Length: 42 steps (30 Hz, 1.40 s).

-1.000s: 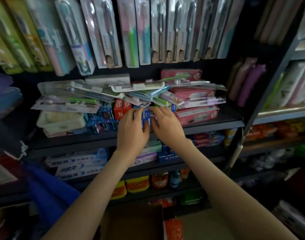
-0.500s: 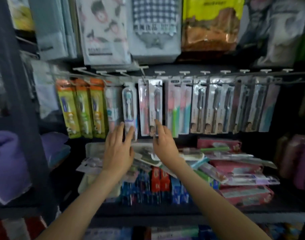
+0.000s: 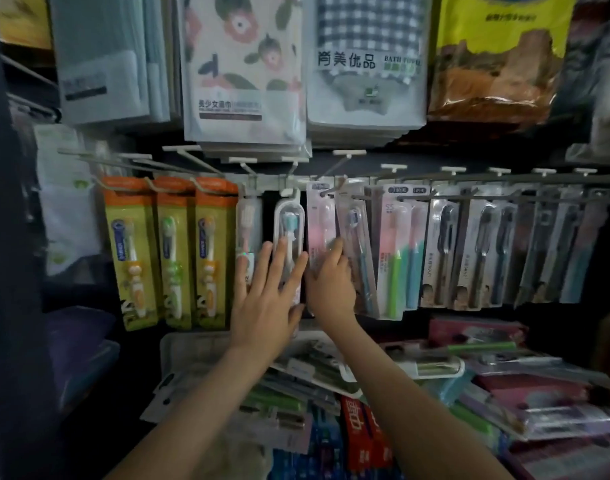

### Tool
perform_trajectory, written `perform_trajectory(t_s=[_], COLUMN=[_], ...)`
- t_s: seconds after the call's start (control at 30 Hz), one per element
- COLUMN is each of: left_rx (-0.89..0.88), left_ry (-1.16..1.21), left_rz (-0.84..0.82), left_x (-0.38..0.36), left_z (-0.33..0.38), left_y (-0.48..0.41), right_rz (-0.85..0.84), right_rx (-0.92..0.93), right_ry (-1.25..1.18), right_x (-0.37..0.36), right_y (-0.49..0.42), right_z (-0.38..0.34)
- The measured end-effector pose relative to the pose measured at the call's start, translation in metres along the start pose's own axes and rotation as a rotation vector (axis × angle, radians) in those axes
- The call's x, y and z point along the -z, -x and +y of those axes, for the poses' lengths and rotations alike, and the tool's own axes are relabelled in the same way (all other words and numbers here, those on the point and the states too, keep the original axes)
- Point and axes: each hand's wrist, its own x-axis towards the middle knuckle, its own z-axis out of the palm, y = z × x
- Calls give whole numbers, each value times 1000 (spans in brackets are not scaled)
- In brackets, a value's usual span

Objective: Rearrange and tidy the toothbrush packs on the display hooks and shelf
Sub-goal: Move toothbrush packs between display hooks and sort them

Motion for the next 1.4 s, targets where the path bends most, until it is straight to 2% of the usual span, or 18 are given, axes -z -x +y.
perform_trajectory(t_s=[0.27, 0.4, 0.6, 0.9, 1.13, 1.27, 1.4], left_rx=[-9, 1, 6, 75, 180, 298, 349], left_ry=[8, 16, 44, 26, 170, 198, 264], left_rz=[-50, -65, -70, -190, -170, -66, 15], left_x=[5, 11, 21, 36, 43, 57, 67], left_z=[-7, -5, 2, 23, 72, 90, 127], left_y=[0, 0, 0, 1, 12, 3, 13], right_rz=[-129, -155, -180, -266, -281, -302, -451], right_rx=[-35, 44, 49, 163, 338, 442, 496], right_ry=[-18, -22, -113, -98, -43, -46, 52], right_x=[28, 57, 84, 133, 166, 176, 185], right_y=[4, 17, 27, 28, 4, -6, -14], right_z=[-8, -9, -7, 14, 39, 56, 96])
